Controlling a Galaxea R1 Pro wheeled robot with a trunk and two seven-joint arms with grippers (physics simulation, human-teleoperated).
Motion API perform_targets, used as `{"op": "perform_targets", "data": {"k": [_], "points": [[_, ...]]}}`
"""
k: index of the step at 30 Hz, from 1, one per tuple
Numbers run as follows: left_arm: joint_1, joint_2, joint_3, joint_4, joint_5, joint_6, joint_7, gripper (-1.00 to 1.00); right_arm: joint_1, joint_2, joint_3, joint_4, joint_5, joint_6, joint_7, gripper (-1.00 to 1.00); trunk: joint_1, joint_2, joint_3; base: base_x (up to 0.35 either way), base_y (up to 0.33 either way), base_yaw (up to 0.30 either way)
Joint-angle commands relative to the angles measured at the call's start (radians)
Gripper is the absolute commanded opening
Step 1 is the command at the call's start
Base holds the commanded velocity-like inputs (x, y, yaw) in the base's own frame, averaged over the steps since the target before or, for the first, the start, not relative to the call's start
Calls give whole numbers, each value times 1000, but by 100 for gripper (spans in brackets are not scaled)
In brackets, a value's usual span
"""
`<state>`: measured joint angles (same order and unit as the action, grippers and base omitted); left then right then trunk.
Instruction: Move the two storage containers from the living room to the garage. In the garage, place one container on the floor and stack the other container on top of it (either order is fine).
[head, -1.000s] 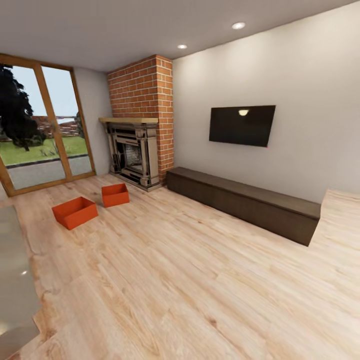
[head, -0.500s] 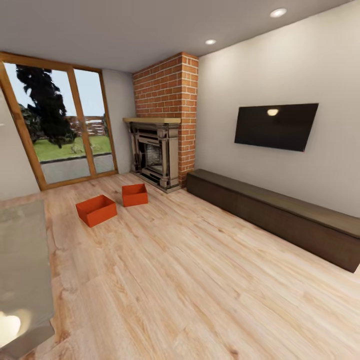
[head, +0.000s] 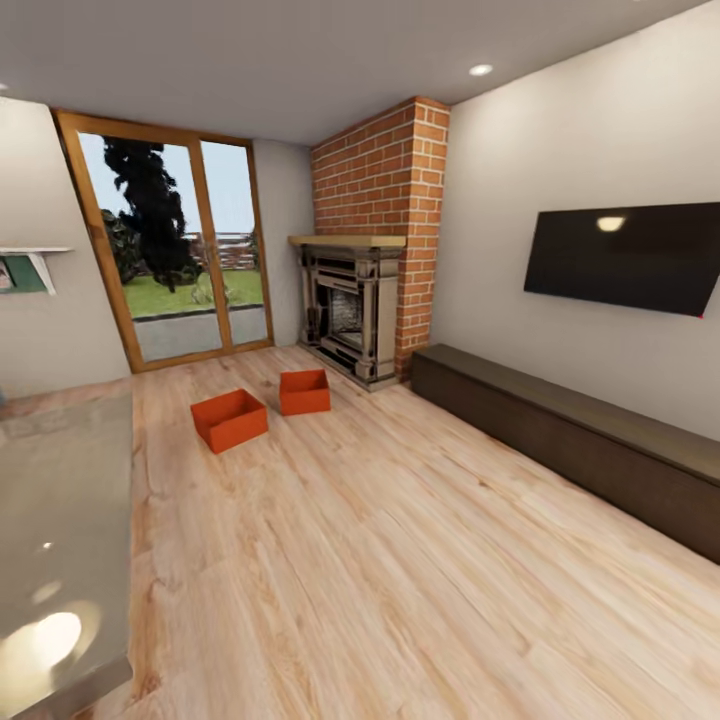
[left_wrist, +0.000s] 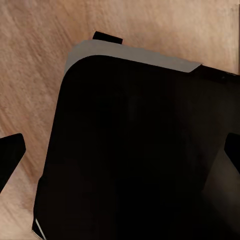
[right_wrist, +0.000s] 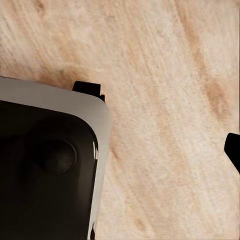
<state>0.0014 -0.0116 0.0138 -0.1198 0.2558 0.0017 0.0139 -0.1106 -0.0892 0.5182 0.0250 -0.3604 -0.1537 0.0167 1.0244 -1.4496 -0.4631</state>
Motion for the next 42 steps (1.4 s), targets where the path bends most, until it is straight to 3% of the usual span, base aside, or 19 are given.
{"op": "perform_targets", "data": {"k": [1,42], "points": [[0,0,1,-1,4,0,1,100,-1,-2,7,3,-10,-5,2,100,1,0,-1,333,0,85],[0,1,0,-1,2,0,-1,100,-1,2,14,3,-10,4,2,100,1,0,-1,334,0,4]]}}
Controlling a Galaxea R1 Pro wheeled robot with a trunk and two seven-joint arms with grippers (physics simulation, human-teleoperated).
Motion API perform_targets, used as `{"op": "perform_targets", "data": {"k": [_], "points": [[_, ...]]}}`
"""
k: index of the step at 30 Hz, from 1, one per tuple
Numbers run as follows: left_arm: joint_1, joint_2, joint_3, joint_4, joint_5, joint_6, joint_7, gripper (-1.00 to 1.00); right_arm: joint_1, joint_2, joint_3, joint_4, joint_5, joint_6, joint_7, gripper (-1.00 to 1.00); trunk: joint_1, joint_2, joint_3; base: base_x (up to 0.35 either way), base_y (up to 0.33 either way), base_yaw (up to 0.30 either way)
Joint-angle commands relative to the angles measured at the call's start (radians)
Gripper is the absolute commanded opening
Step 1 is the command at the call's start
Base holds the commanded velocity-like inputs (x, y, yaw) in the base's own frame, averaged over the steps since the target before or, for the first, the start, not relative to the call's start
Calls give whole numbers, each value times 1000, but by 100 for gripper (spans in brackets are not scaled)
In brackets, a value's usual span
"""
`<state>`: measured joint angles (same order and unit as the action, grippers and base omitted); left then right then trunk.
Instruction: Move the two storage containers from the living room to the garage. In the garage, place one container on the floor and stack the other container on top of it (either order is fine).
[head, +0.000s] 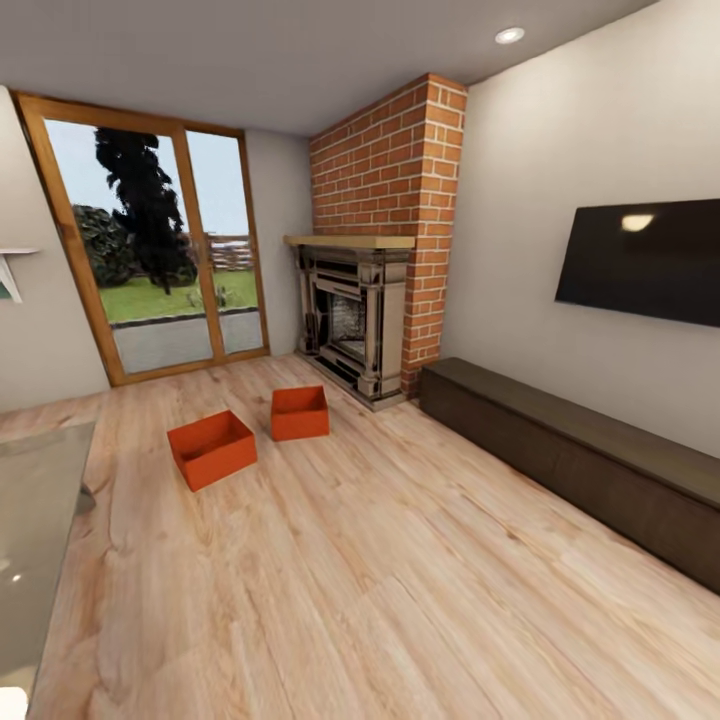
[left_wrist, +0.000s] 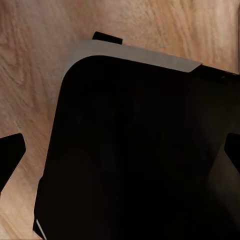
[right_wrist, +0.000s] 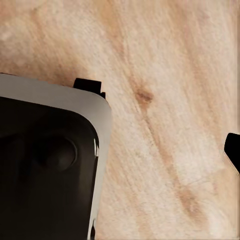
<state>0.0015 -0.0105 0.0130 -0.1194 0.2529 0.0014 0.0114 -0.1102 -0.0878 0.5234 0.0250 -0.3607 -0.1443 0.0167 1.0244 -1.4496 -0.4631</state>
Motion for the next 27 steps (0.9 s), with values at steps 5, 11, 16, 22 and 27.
{"op": "perform_targets", "data": {"k": [5,11,16,22,27], "points": [[0,0,1,-1,5,0,1,100,-1,0,10,3,-8,-3,2,100,1,0,-1,334,0,0],[0,0,1,-1,5,0,0,100,-1,0,10,3,-8,-4,2,100,1,0,-1,334,0,0],[0,0,1,-1,5,0,-1,100,-1,0,5,3,-10,-4,2,100,1,0,-1,334,0,0],[0,0,1,0,5,0,-3,100,-1,0,0,3,-15,-4,2,100,1,0,-1,334,0,0],[0,0,1,0,5,0,-4,100,-1,0,8,3,-9,-5,2,100,1,0,-1,334,0,67]]}}
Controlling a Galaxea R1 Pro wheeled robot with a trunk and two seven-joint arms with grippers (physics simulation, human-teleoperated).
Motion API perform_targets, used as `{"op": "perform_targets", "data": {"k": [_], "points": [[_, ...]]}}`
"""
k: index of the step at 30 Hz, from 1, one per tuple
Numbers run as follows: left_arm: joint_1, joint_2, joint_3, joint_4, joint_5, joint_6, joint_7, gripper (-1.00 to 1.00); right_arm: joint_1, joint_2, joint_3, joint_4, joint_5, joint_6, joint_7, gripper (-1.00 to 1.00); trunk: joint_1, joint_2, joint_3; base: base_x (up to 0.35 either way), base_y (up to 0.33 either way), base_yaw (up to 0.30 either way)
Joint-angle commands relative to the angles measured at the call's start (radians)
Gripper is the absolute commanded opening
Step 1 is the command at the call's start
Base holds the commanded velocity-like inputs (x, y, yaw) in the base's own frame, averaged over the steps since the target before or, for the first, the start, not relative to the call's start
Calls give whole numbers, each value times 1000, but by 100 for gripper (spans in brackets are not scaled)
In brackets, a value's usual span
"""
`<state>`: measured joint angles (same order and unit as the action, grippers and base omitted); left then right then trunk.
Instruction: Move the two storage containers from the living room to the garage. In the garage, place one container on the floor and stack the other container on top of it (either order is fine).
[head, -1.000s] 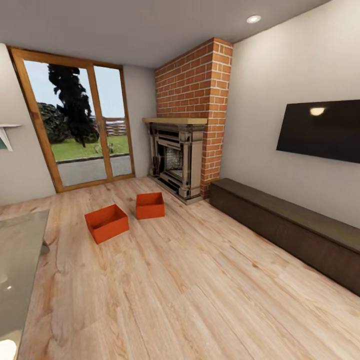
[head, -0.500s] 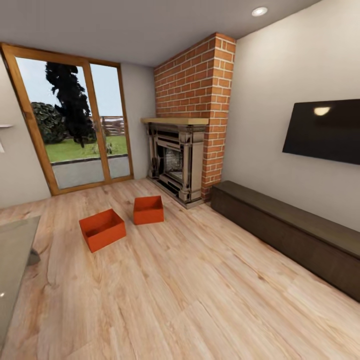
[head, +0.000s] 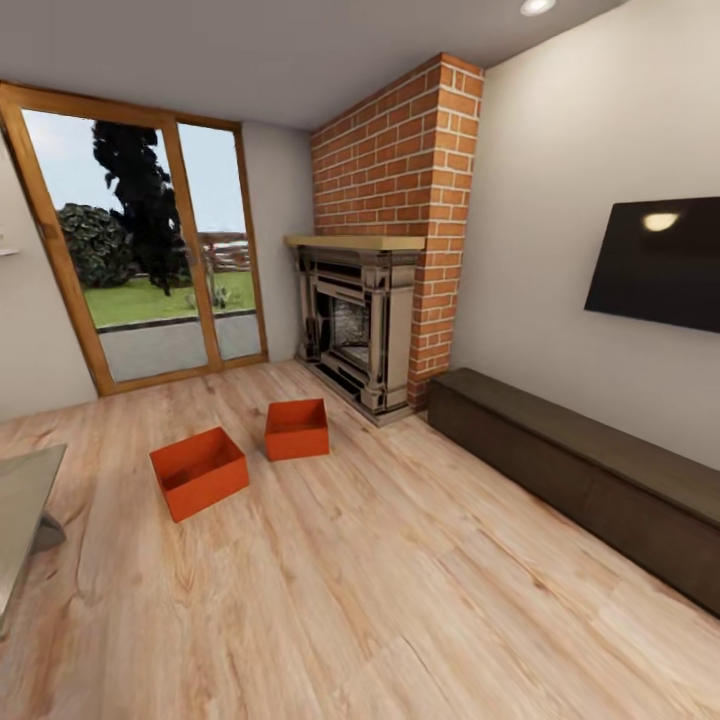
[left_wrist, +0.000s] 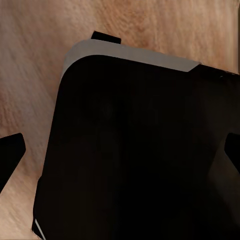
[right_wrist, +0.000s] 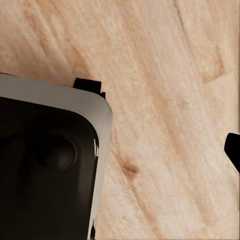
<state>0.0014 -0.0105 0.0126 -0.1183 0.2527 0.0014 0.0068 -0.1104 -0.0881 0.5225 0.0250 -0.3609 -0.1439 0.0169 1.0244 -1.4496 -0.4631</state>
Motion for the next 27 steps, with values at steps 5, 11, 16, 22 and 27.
{"op": "perform_targets", "data": {"k": [5,11,16,22,27], "points": [[0,0,0,-1,5,0,0,100,-1,-1,11,3,-8,-5,2,100,1,0,-1,334,0,236],[0,0,-1,-1,5,0,-1,100,-1,-1,9,3,-8,-5,1,100,1,0,-1,334,0,237],[0,0,-3,-1,5,0,-1,100,-1,0,7,3,-9,-9,2,100,1,0,-1,334,0,31],[0,0,-3,-1,5,-1,-1,100,-1,0,5,3,-9,-9,2,100,1,0,-1,334,0,3],[0,0,-3,-1,5,-1,-1,100,-1,0,4,3,-9,-10,2,100,1,0,-1,334,0,0]]}}
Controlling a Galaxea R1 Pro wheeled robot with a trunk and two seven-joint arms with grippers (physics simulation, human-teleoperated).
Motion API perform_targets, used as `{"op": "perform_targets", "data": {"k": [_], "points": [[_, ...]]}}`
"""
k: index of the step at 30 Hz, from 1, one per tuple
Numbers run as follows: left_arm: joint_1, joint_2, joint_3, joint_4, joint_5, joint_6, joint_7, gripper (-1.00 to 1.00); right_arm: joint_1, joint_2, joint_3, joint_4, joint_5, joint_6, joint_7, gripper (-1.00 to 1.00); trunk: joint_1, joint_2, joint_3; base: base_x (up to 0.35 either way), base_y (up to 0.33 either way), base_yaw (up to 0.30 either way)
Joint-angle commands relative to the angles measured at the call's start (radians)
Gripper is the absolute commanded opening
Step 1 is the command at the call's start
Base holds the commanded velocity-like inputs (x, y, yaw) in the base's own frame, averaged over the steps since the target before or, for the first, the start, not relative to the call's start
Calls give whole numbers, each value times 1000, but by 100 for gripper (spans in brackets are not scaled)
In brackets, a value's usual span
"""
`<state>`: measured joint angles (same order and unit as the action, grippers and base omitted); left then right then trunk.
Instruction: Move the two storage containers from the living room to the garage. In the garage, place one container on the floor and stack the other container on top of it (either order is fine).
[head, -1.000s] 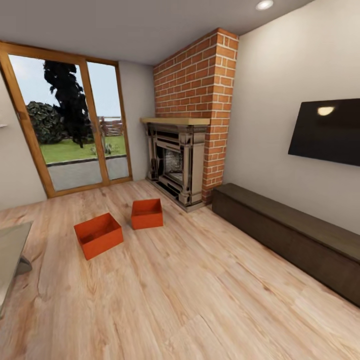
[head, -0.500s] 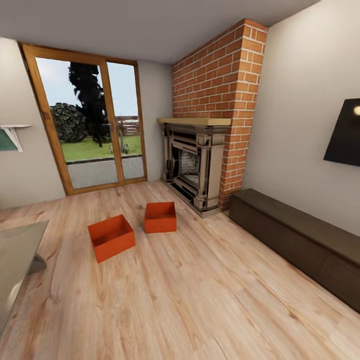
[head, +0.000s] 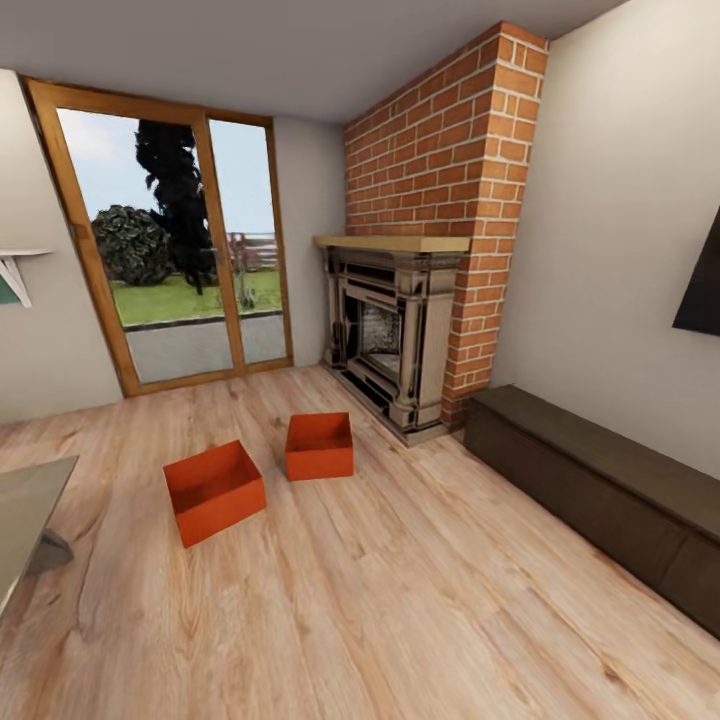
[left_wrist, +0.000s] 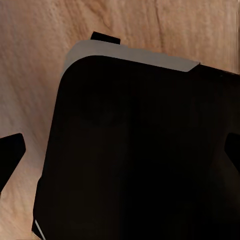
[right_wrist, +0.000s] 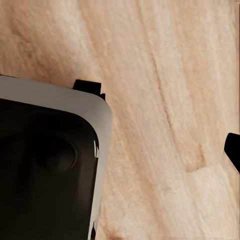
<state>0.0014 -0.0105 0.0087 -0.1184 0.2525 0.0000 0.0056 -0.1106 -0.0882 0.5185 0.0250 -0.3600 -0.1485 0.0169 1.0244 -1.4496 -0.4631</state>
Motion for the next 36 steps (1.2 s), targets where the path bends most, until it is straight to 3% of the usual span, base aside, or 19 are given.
{"op": "perform_targets", "data": {"k": [1,27,36], "points": [[0,0,1,-1,5,0,1,100,-1,0,10,3,-9,-5,2,100,1,0,-1,334,0,5],[0,-1,2,-1,5,0,1,100,-1,1,8,3,-13,-8,1,100,1,0,-1,334,0,258],[0,0,2,-1,5,0,1,100,-1,-3,5,3,-19,-9,1,100,1,0,-1,334,0,50]]}}
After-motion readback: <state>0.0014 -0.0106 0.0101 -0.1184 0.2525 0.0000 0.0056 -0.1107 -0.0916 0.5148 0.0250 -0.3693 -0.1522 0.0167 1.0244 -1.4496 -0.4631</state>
